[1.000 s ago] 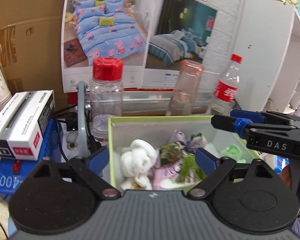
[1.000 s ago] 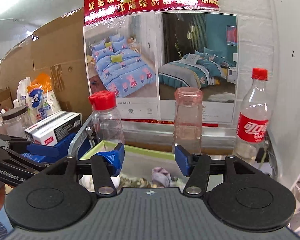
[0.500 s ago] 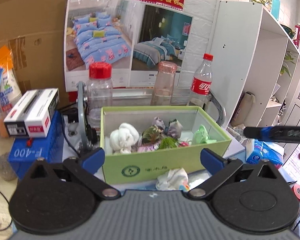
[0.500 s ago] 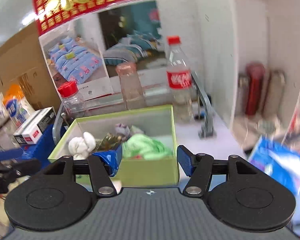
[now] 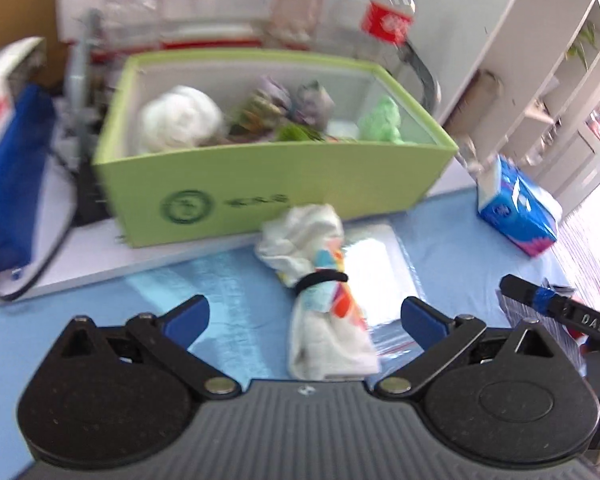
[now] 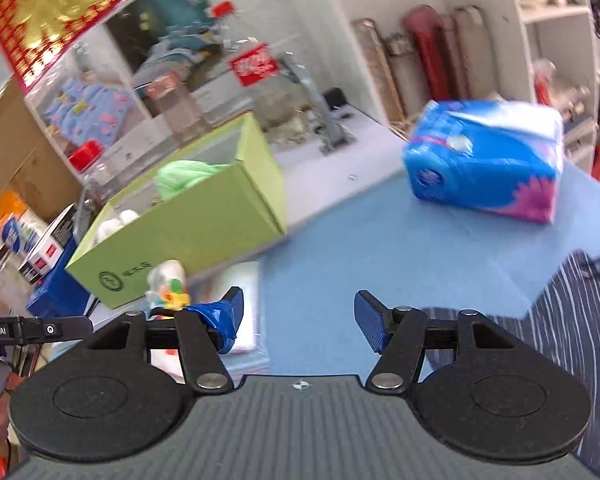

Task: Organize soft objects
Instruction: 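Move the left tool to the giraffe sock while the right tool approaches the clear zip bag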

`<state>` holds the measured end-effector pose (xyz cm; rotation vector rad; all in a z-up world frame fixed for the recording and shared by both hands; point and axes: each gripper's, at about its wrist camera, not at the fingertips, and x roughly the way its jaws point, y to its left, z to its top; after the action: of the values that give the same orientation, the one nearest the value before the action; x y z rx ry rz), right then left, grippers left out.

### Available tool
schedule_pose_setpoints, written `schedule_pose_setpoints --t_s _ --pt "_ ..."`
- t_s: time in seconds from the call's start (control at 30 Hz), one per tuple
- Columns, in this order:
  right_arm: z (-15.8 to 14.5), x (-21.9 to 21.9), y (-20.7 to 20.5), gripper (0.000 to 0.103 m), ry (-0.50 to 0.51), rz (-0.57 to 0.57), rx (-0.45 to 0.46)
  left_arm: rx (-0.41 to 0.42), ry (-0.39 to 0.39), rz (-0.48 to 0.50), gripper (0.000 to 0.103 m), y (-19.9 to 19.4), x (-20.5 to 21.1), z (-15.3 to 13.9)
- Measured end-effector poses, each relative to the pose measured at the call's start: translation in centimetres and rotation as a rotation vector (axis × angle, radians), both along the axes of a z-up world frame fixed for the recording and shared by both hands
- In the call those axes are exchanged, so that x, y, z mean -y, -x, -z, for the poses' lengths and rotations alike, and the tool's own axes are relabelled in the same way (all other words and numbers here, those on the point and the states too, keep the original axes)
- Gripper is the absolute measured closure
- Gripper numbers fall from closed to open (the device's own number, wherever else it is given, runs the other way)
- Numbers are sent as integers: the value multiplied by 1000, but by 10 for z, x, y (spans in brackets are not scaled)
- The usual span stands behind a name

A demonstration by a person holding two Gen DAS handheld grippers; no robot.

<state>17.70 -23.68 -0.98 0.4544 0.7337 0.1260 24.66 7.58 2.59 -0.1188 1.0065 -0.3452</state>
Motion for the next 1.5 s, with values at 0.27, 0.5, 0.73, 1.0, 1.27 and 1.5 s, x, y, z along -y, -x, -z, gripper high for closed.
schedule_pose_setpoints --t_s 0.27,0.5,0.73,1.0,1.27,1.5 --pt "8 21 1 56 1 44 -14 -92 -208 42 2 -44 34 43" --pt "6 10 -9 56 23 2 -15 -120 -127 -26 1 -35 -25 47" --pt "-8 -15 -10 55 96 -97 3 -113 -208 -170 1 -13 -85 55" --pt "-15 -83 -98 55 309 -400 -196 -49 8 -253 1 18 -127 35" --pt "-10 -170 -136 55 513 -581 -398 -22 31 -254 1 31 -130 38" --pt "10 -199 -140 53 652 -568 -462 -10 73 -289 1 43 -149 39"
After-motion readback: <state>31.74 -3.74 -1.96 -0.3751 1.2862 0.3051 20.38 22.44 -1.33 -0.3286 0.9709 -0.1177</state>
